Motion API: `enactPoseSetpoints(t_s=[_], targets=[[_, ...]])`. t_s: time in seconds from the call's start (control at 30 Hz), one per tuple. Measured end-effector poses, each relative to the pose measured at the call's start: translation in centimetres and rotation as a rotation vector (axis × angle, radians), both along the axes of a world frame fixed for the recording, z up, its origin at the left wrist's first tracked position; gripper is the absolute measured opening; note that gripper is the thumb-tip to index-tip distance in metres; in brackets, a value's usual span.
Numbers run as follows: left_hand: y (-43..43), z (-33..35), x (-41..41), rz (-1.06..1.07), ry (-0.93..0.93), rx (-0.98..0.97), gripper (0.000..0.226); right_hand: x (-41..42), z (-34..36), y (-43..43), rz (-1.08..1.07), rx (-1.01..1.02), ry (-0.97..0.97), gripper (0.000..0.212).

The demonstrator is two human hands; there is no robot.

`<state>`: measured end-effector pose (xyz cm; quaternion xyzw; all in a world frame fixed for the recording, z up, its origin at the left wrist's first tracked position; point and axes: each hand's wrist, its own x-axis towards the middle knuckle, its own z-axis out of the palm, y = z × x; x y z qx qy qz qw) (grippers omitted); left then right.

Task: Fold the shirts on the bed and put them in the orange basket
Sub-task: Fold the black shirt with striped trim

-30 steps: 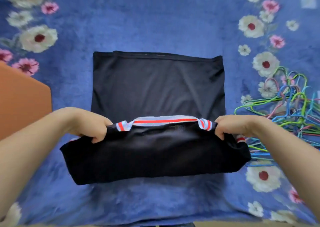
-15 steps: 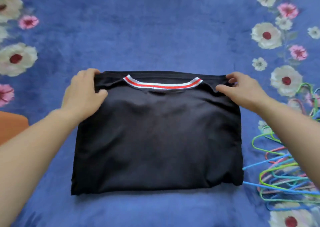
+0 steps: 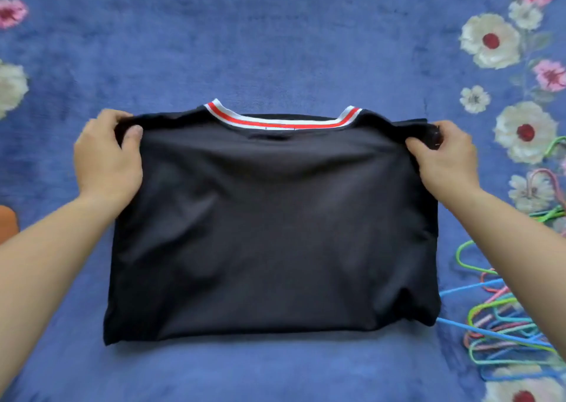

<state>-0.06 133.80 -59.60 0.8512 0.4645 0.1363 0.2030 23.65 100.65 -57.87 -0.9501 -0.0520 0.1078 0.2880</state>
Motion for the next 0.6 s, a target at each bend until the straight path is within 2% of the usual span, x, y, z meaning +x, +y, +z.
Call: enactPoseSetpoints(t_s=[0.07,0.13,0.23,0.3,0.33,0.4,0.53,0.6], targets=[[-1.1,-0.5,0.0,-0.018,0.033,0.054,0.042,-0.8,-0.9,0.1,0.002,-0.119,-0.076,0.043],[-3.8,-0.8,-0.4,-0.208,0.059,0.152,0.049,-3.0,-1.4,0.1,0.135,-0.214,-0.237,0.054],[-8.0,-2.5,-2.7,-0.591,0.228,0.202,0.053,-7.3,-2.5,-1.1,0.596,-0.233,-0.346,0.059],[-9.1,-3.7,-4.3,-0.611,0.402,0.163,0.056,-8.9,-3.9,-3.7,0.872,-0.383,-0.346,0.057],[-9.4,-4.0,-4.9,-0.564,0.444,0.128,0.057,-8.9,-4.3,-5.3,0.907,-0.425,-0.332,0.056],[-10.4,-3.8,-5.2,-0.461,0.435,0.055,0.053,-8.5,-4.0,-7.5,0.746,-0.372,-0.284,0.055],[-15.8,-2.3,-6.0,-0.305,0.243,-0.051,0.052,-8.8,-0.7,-10.4,0.190,-0.045,-0.142,0.045],[-18.7,-1.8,-8.3,-0.085,0.186,-0.112,0.056,-10.5,0.8,-12.0,0.073,-0.012,0.012,0.035]])
